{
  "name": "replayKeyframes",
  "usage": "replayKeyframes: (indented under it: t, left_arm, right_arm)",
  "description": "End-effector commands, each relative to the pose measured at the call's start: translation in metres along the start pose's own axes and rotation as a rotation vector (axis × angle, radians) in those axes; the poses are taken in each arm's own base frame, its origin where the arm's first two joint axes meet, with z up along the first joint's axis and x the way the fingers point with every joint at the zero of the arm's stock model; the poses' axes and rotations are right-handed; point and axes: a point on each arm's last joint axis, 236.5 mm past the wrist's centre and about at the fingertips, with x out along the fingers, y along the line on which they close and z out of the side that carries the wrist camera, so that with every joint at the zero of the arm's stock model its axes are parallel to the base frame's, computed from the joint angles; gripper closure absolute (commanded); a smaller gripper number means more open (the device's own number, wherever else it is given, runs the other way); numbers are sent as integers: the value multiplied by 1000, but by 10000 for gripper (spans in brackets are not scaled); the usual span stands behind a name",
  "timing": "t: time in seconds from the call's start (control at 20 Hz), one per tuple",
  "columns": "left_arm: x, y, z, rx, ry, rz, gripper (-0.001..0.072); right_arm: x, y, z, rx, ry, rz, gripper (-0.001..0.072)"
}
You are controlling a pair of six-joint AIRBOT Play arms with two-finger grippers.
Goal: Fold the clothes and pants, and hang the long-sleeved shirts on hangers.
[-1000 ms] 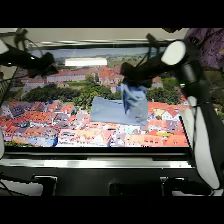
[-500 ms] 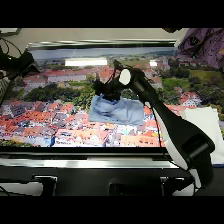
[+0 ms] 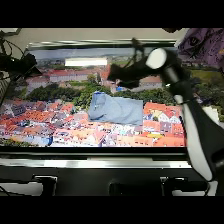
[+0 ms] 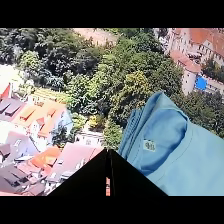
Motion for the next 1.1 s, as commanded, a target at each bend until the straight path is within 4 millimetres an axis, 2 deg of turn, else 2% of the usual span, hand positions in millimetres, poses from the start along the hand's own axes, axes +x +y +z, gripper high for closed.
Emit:
replayKeyframes:
  t: [0.0, 0.1, 0.2, 0.3, 0.4, 0.6, 0.8, 0.95, 1.05]
  left_arm:
    - [0, 0, 0, 1, 1, 1, 689]
    - [0, 0, 0, 1, 1, 1, 688]
    - [0, 1, 0, -1, 0, 1, 688]
    - [0, 1, 0, -1, -1, 1, 688]
    - [0, 1, 0, 0, 0, 1, 688]
    - [0, 1, 0, 0, 0, 1, 688]
    - [0, 1, 0, 0, 0, 1, 688]
    - [0, 1, 0, 0, 0, 1, 688]
    - [0, 1, 0, 0, 0, 1, 688]
  right_arm:
    - [-85, -91, 10, -27, 21, -116, 112]
    - [-109, -146, 15, 43, 16, -106, 112]
    - [-104, -187, 6, 152, 22, -15, 113]
    - [-80, -221, -14, 279, 28, 88, 115]
    - [-46, -246, -44, 354, 62, 117, 121]
    - [19, -264, -79, 463, 75, 208, 164]
    - [70, -258, -95, 476, 130, 240, 172]
    - [97, -250, -99, 476, 136, 231, 202]
    - [106, -243, -99, 467, 130, 224, 271]
